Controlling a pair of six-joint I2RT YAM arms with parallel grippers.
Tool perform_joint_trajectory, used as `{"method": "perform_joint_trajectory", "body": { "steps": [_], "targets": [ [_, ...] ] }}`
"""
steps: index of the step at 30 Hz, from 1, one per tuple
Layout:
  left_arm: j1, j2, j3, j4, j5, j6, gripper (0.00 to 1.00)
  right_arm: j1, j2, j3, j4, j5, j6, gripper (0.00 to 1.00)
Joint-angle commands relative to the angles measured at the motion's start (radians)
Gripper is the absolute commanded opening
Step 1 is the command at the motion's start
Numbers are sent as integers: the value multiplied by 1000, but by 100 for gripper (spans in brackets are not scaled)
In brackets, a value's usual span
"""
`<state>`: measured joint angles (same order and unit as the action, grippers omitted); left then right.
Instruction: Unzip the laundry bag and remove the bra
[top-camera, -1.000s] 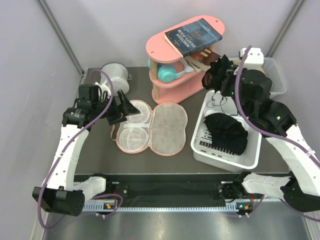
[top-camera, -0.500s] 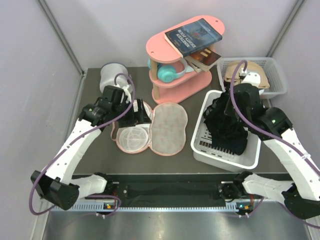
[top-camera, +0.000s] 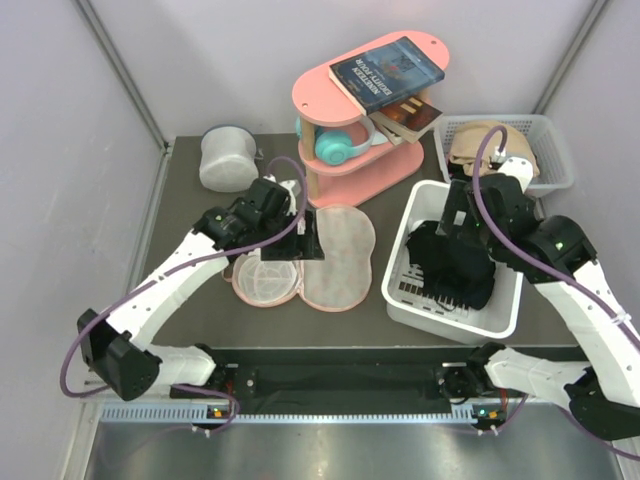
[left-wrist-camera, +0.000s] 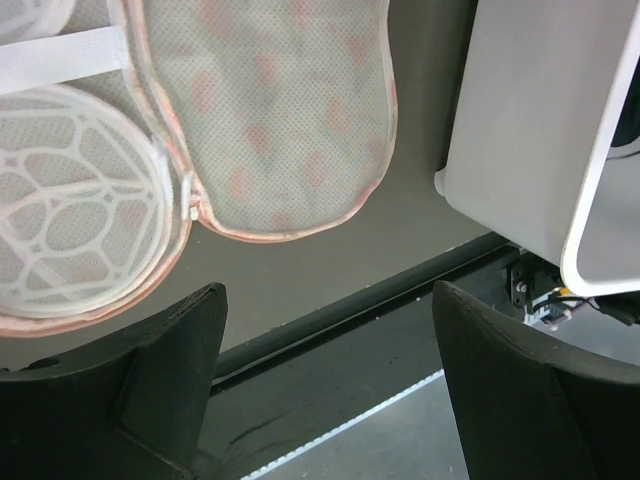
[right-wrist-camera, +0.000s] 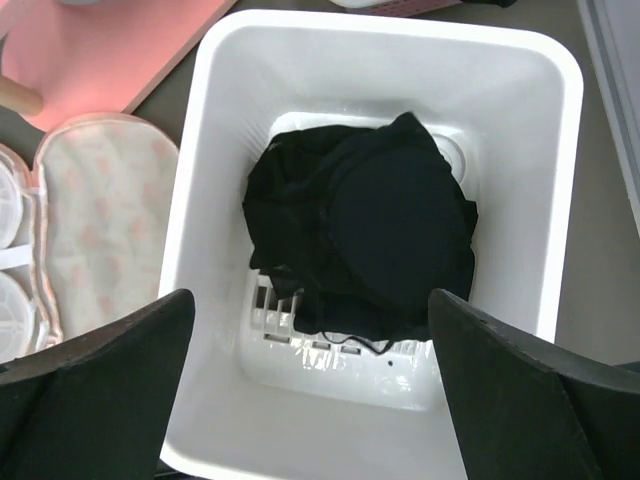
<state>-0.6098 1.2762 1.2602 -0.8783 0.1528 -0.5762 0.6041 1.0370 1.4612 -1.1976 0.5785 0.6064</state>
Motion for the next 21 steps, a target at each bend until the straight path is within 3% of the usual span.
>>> {"method": "perform_joint_trajectory", "body": {
  "steps": [1,8,21],
  "targets": [
    [-67,49,10,105,-52,-33,88,-12,-20,80,-46,8,16,100],
    [-160,205,22,229,-82,-50,86,-13,-78,59,18,-32,39,100],
    [-203,584,148,380,-105,-34,66,-13,-140,-13,84,-124,84,99]
  ]
}}
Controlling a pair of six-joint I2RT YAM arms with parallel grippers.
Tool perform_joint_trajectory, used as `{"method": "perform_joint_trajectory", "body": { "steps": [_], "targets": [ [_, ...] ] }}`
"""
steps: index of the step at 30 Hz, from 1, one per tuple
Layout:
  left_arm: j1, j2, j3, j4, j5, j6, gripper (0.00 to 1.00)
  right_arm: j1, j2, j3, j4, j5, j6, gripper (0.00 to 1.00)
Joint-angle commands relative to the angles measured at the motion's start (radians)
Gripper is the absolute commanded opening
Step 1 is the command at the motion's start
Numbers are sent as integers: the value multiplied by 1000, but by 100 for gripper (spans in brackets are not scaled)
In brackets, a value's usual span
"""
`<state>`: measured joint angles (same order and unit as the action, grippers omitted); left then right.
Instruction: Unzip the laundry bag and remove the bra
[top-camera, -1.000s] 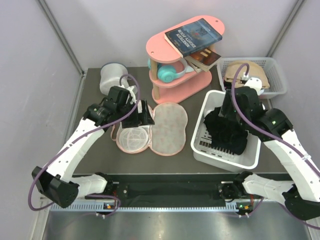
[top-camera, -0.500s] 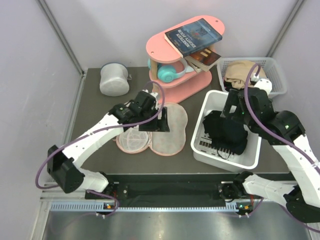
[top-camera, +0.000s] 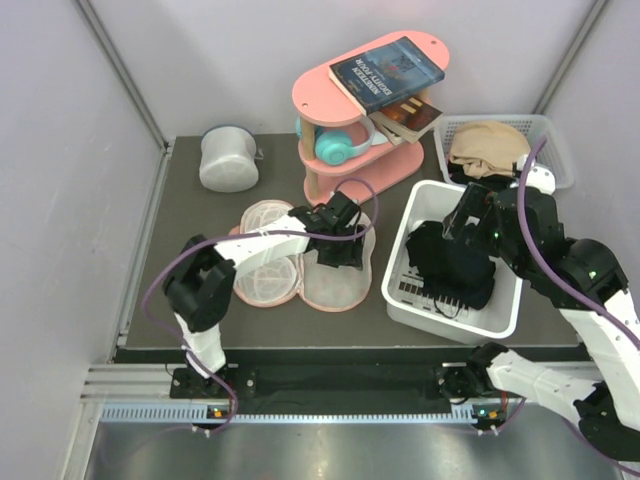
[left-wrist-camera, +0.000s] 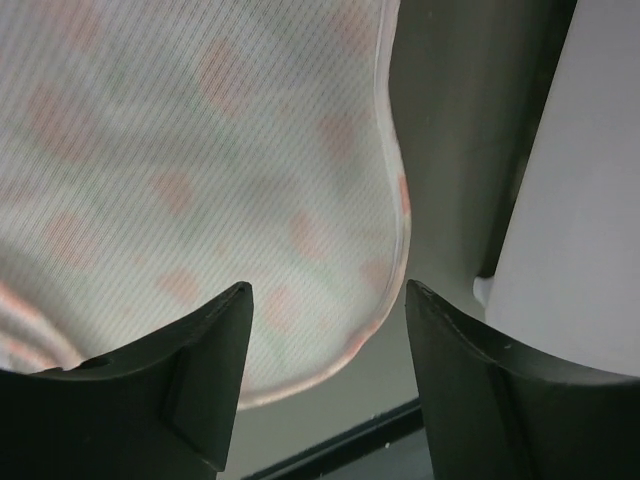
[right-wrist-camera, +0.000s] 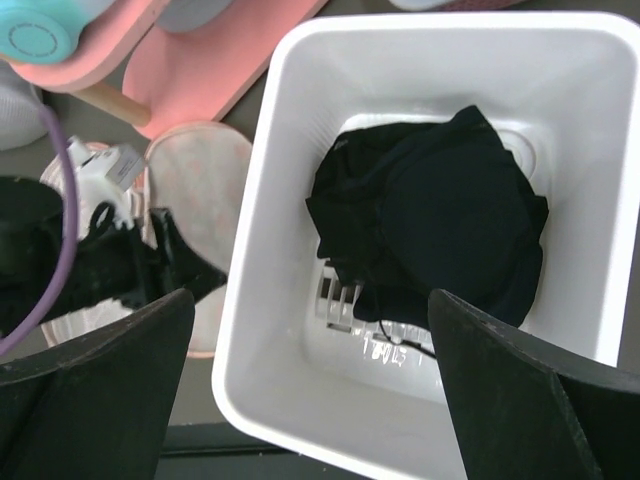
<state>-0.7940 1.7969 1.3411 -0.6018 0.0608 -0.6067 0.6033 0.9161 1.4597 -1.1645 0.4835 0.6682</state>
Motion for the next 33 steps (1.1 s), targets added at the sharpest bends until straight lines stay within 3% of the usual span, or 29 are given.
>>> {"method": "perform_joint_trajectory", "body": {
  "steps": [1,18,21,25,26,30,33],
  "targets": [
    [-20,82,85,115,-10,-8,64,-13,-20,-15,51,-29,22,99],
    [-42,340,250,142,-52,-25,57,-13,-19,-12,49,-34,7,99],
    [-42,352,251,128,-105,-27,49,-13,-16,-12,57,-33,2,100],
    [-44,371,260,102,-131,-25,32,-13,-5,-10,66,-34,-2,100],
    [-44,378,260,99,-134,-25,23,-13,0,-9,68,-34,-4,100],
    [-44,387,253,83,-138,-28,2,-13,10,-1,72,-36,-7,100],
    [-42,380,251,77,-121,-36,0,-14,17,1,77,-37,-15,100]
  ]
}}
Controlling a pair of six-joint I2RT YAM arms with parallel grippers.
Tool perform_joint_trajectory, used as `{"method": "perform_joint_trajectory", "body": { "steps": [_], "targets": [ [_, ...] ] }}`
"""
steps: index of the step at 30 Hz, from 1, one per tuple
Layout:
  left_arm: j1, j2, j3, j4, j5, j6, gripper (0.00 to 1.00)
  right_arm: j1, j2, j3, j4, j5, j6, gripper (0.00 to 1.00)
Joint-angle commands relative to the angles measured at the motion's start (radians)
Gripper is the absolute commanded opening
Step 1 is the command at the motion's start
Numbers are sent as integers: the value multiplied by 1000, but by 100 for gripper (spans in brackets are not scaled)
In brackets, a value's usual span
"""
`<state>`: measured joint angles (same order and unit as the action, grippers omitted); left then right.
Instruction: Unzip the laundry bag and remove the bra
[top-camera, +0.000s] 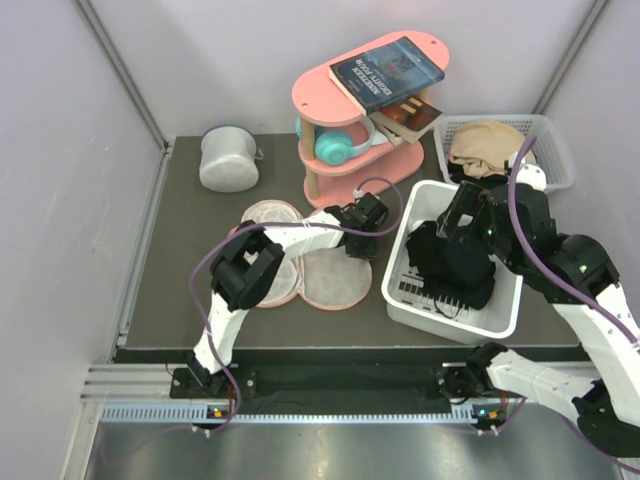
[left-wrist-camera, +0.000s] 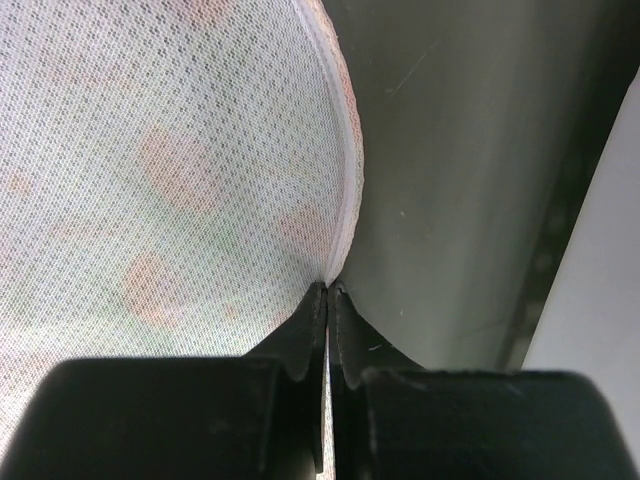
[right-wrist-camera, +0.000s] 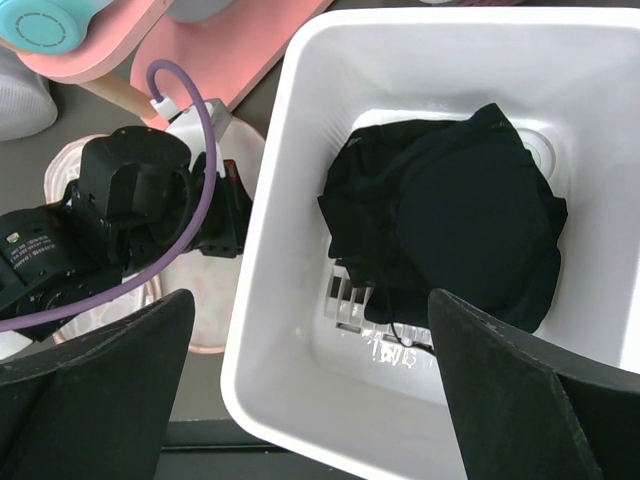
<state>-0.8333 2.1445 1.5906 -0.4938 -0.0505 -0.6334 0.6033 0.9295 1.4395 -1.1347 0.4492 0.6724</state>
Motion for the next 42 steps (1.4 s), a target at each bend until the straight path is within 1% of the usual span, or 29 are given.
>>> {"method": "perform_joint_trajectory", "body": {
  "steps": [1,4,5,7,8,11,17,20,22,26,30,33,38,40,42],
  "targets": [
    [-3,23,-3,-29,-3,-11,0,-13,5,21,47,-6,-22,100],
    [-3,-49,-38,6,29,-18,0,-13,8,19,52,-4,-28,100],
    [-3,-101,-49,15,35,-31,0,-13,11,18,58,-6,-33,100],
    [-3,-152,-78,37,46,-46,0,-13,18,18,62,-9,-33,100],
    [-4,-203,-90,43,79,-55,0,-13,22,18,70,-13,-34,100],
    [-1,-286,-133,50,103,-63,0,-13,29,16,88,-24,-42,100],
    [29,-438,-227,6,113,-71,0,-13,45,16,116,-38,-50,100],
    [63,-504,-254,-37,109,-60,0,-13,51,16,127,-44,-53,100],
    [108,-544,-267,-84,120,-37,0,-13,58,16,133,-49,-60,100],
    [198,-603,-308,-165,126,27,0,-14,74,21,153,-66,-73,100],
    [316,-647,-339,-227,140,98,0,-13,97,27,179,-90,-85,100],
    [371,-673,-351,-261,127,149,0,-13,114,29,197,-107,-89,100],
    [411,-664,-313,-342,60,224,0,-13,137,27,223,-141,-97,100],
    [434,-664,-305,-377,-14,244,0,-11,143,27,228,-150,-99,100],
    [459,-669,-304,-388,-43,259,0,-13,144,27,233,-156,-100,100]
  ]
}}
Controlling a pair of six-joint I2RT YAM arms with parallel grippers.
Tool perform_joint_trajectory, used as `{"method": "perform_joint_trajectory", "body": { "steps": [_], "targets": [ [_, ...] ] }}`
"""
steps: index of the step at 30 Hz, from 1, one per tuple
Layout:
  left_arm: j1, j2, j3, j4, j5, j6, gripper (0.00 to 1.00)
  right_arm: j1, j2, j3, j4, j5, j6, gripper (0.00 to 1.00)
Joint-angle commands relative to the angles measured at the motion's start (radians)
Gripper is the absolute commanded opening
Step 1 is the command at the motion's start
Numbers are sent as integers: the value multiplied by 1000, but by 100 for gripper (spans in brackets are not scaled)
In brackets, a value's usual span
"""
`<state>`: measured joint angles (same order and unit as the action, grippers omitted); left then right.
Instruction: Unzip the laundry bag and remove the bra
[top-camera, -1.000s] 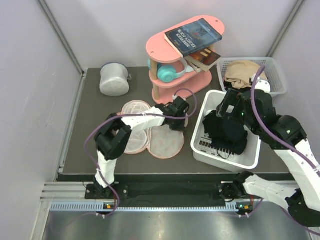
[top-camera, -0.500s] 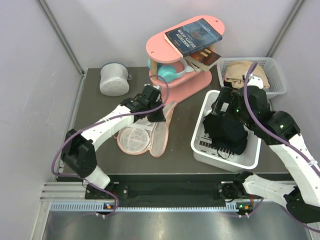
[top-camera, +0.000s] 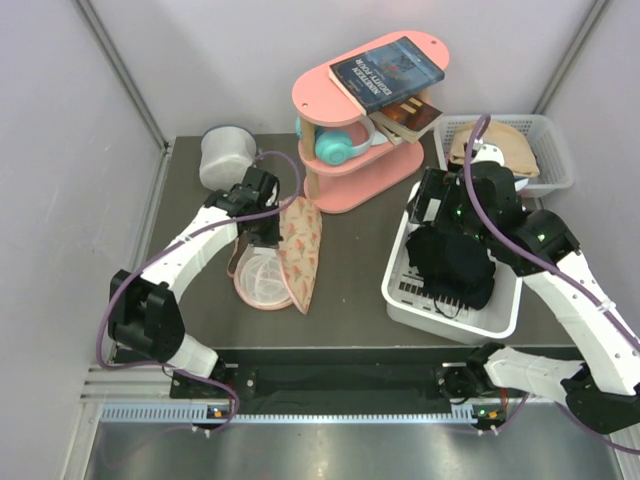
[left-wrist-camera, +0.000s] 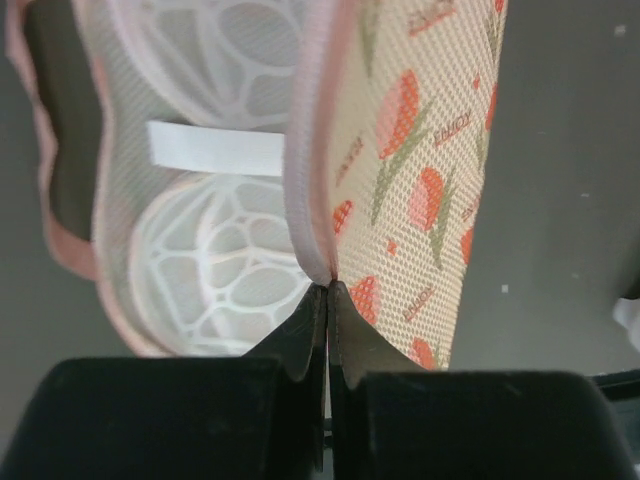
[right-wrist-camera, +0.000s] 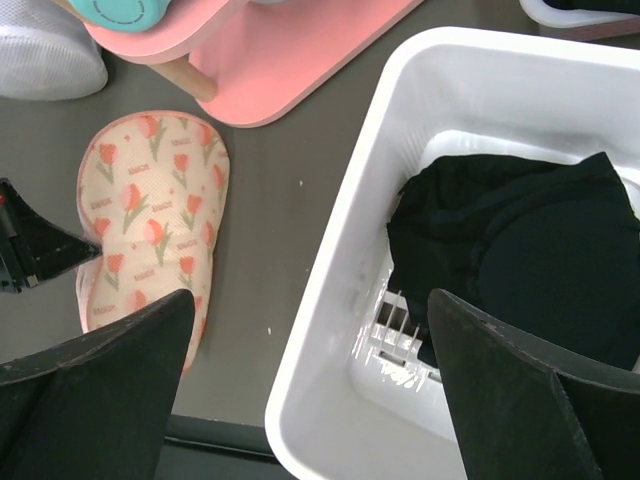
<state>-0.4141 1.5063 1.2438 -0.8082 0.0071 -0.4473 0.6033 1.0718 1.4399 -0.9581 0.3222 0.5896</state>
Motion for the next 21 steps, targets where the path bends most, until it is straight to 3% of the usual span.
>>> {"method": "perform_joint_trajectory", "body": {
  "steps": [1,15,21],
  "targets": [
    [47,-37,42,-80,-128,93,0,-13,4,27,56,-31,-19,100],
    [132,46,45,-54,-259,309,0,-13,13,27,64,-51,-22,100],
    [149,89,81,-45,-278,332,0,-13,14,28,65,-60,-34,100]
  ]
}}
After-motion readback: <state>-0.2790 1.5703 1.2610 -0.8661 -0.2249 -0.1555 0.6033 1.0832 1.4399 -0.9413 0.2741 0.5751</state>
